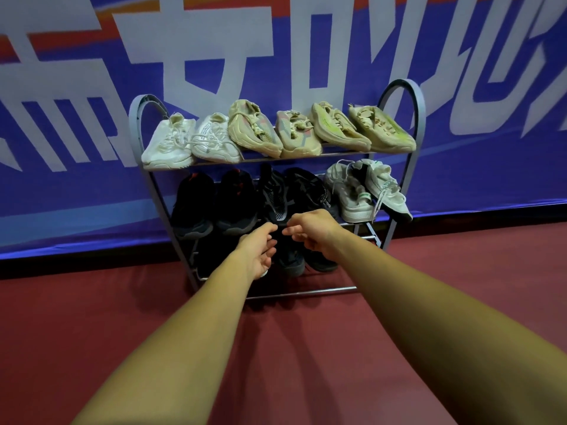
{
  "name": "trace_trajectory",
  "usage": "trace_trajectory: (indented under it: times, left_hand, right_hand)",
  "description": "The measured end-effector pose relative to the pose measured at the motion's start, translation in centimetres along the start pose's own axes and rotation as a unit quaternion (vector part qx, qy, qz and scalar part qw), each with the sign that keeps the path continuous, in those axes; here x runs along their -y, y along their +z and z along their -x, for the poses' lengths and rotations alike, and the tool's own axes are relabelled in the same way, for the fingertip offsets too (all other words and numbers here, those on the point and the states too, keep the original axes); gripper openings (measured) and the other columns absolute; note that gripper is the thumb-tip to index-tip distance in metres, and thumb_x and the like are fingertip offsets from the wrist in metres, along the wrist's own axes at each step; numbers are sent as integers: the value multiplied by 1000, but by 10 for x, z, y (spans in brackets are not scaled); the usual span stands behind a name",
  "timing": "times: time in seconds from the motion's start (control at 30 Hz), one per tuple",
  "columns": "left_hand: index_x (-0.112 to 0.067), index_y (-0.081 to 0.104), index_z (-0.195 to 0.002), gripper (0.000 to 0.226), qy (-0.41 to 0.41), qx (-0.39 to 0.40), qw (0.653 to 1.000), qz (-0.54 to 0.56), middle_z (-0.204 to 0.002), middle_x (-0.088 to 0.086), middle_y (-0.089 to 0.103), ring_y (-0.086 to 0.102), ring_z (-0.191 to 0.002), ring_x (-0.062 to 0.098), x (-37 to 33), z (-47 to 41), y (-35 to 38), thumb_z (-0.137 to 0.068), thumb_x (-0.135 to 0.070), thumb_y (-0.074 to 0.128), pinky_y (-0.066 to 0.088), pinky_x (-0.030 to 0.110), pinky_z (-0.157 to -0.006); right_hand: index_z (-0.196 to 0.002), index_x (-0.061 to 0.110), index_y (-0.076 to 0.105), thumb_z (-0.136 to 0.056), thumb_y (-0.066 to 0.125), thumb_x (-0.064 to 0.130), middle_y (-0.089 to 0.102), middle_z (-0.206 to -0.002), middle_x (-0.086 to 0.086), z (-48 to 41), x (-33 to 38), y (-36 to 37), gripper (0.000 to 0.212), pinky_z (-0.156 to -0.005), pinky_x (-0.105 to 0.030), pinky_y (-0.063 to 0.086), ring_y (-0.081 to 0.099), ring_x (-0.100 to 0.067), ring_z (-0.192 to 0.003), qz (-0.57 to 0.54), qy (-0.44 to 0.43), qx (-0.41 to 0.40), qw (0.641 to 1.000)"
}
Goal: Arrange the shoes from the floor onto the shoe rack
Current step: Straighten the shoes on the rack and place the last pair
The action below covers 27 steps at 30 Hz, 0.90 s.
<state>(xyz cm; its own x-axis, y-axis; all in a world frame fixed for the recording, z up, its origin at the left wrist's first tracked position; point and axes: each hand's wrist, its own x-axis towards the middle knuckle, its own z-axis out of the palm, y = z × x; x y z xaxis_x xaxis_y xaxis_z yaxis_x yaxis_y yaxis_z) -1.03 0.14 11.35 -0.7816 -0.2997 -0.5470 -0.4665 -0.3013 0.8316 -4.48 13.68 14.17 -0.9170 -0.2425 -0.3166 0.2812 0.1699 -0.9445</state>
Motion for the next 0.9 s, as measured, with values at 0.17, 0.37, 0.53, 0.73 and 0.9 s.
trace_trajectory:
  times: [0.17, 0.37, 0.53, 0.73, 0.9]
  left_hand:
    - [-14, 62, -119, 42, 5, -8, 1000, 5, -114, 4, 66, 60, -83, 11, 0, -12, 20, -87, -39, 71, 36, 21, -56]
    - [-17, 63, -121, 35, 13, -2, 999, 46, -114, 2, 70, 61, -82, 11, -2, -29, 37, -91, -35, 68, 37, 23, -59]
    - [-15, 63, -108, 15, 4, -10, 995, 95, -101, 3, 70, 62, -73, 8, -6, -29, 38, -93, -17, 61, 34, 20, -54]
    - [-14, 62, -93, 8, 38, 5, 982, 183, -82, 0, 67, 57, -56, 5, -19, -7, 31, -84, -14, 62, 29, 19, -50]
    - [-15, 63, -77, 7, 111, -11, 969, 220, -71, 1, 69, 48, -47, 8, -27, 13, 5, -75, -22, 60, 29, 19, -44]
  right_hand:
    - [-108, 1, 69, -93, 57, 15, 75, -88, -9, -9, -9, -20, 24, -50, -24, 29, 53, -12, -59, 33, 4, -26, 999]
    - [-105, 5, 69, -93, 58, 17, 71, -84, -6, -23, -16, -35, 20, -52, -23, 32, 54, -12, -61, 54, 15, -34, 998]
    - [-94, 10, 67, -92, 59, 17, 70, -83, -6, -25, -18, -38, 10, -51, -22, 32, 54, -12, -60, 55, 24, -34, 998]
    - [-104, 7, 67, -94, 60, 19, 69, -84, -6, -15, -11, -41, 17, -49, -21, 31, 55, -12, -61, 27, 9, -31, 999]
    - [-111, 10, 65, -95, 61, 30, 73, -99, -7, -9, -3, -43, 26, -52, -20, 35, 59, -11, -66, -38, -2, -29, 999]
